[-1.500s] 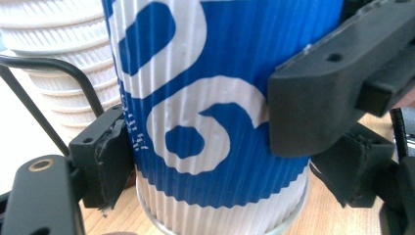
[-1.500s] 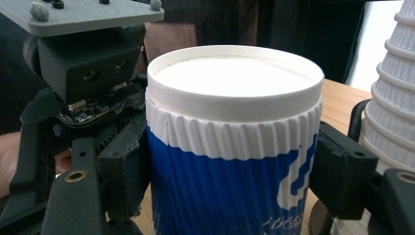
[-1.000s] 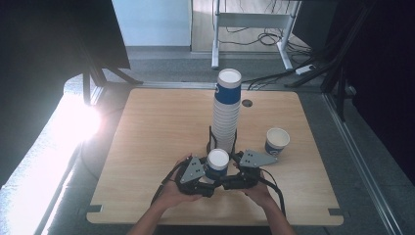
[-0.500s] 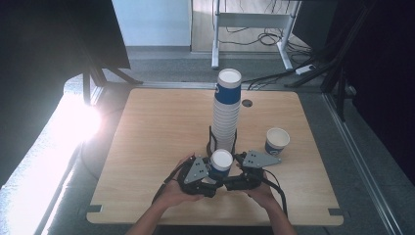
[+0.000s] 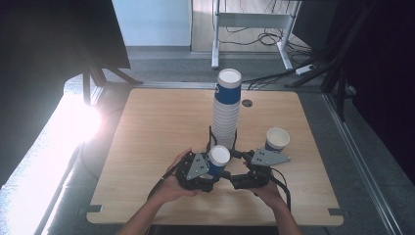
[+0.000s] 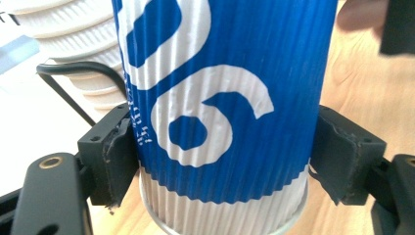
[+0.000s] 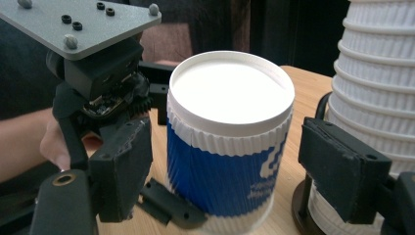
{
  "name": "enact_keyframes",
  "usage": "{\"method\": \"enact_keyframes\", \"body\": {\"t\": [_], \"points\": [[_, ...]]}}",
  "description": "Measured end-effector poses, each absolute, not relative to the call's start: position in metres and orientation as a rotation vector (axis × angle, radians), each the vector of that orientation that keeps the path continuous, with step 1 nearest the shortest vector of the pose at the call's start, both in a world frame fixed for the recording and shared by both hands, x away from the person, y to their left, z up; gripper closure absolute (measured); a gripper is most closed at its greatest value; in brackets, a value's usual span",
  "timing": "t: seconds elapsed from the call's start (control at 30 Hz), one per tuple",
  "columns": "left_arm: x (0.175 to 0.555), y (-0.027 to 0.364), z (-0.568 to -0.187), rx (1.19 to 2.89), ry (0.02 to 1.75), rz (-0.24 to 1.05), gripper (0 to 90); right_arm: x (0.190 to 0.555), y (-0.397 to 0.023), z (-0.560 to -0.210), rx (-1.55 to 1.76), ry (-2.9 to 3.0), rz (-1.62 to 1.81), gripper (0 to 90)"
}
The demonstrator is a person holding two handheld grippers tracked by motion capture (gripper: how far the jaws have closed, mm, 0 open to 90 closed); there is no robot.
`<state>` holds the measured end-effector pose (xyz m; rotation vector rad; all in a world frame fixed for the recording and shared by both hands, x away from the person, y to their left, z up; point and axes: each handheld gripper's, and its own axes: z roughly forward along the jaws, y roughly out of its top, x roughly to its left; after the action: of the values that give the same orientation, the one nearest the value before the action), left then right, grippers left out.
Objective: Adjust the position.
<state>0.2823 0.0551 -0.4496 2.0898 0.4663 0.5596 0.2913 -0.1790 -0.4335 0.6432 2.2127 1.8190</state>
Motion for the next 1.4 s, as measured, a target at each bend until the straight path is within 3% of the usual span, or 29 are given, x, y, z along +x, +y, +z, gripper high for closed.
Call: {"method": "enact_keyframes", "body": {"t": [0.83, 1.4], "points": [[0.28, 0.067, -0.456, 2.281, 0.382, 0.747, 20.1, 0.296, -0.188, -0.441, 0.628, 2.456, 1.525, 19.4], [0.277, 0.05, -0.471, 2.359, 0.291, 0.819, 20.3, 0.318, -0.161, -0.417, 0.485, 2.754, 1.12, 18.2]]}}
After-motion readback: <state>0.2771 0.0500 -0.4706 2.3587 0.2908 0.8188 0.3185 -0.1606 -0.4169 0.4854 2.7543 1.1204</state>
